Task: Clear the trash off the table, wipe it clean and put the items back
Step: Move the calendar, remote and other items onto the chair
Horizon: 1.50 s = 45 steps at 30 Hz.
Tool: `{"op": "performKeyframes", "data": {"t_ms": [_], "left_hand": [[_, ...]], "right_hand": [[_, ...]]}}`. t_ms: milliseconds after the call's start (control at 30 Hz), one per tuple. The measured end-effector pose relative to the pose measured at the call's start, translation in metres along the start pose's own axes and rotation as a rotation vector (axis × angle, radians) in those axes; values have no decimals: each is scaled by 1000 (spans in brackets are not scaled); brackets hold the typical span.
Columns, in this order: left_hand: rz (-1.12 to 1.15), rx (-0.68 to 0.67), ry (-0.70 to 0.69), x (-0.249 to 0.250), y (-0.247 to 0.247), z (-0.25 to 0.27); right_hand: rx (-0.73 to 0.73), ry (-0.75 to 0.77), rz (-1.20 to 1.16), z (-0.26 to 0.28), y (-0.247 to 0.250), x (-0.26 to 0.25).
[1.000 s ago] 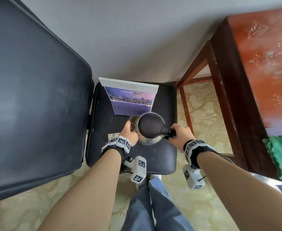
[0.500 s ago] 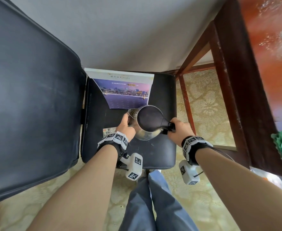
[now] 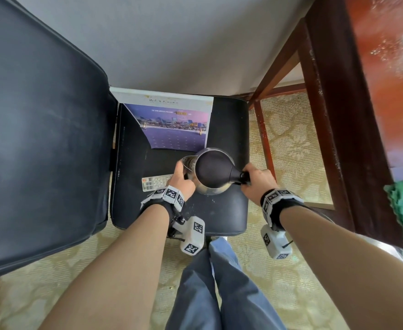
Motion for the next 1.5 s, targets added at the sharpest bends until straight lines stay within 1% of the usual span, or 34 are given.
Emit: {"op": "performKeyframes", "data": {"t_ms": [200,267,333,367,433,467,600,700,800,833,900,1000,1067,1133,1200,1300,1333,1367,1433,1500], "left_hand": [[51,39,73,12,-2,18],[-16,61,113,16,-1,23],[-154,89,132,23,3,34],[-239,92,116,28,5,41],[-417,41,68,37,6,57],[-512,37,44,40,7,65],[-567,125,20,64,15,107],[-729,153,-114,107,10,154],[-910,100,-271,166,-12,207],[-937,97,-297,186,-21,223],[-935,115,-411,235,-43,250],[-975,97,-586,306,-87,286],[-1006,72,-688,347,-122,310],[-1060,65,-765,380,-159,321],[-1091,77,-796,407,-201,325],[-1107,51,-809,436,-258,317],[-1109,41,-808,454,-290,311],[-1111,38,-802,460,-303,306],[-1124,49,-795,490,-353,293],[-1136,50,-782,515,-397,284]], "right_hand": [[-18,-5,-42,0,-2,0],[-34,-2,-60,1,1,-2],[-33,-1,-64,5,7,-3],[-25,-6,-63,8,11,-4],[4,-2,-59,18,24,-3],[20,1,-53,25,31,-3],[63,5,-58,69,71,8],[137,-31,-61,116,113,28],[244,-79,-131,167,165,58],[274,-99,-136,182,182,70],[343,-157,-145,215,221,98],[435,-235,-177,255,270,150],[503,-297,-181,275,294,190],[555,-361,-178,288,312,232],[584,-406,-198,293,326,281],[572,-471,-230,287,341,353],[572,-495,-235,281,353,390],[579,-495,-249,275,358,408],[589,-495,-262,255,378,466],[587,-491,-253,238,397,512]]}}
Point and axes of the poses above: each hand's wrist, its own z-axis away from the middle knuckle, its own y-axis out of the back of the hand, x = y × z, the point moved 2 cm from there along -z, towards the middle knuckle, and after that the axes turned 2 degrees about z, right-handed, at the moved point
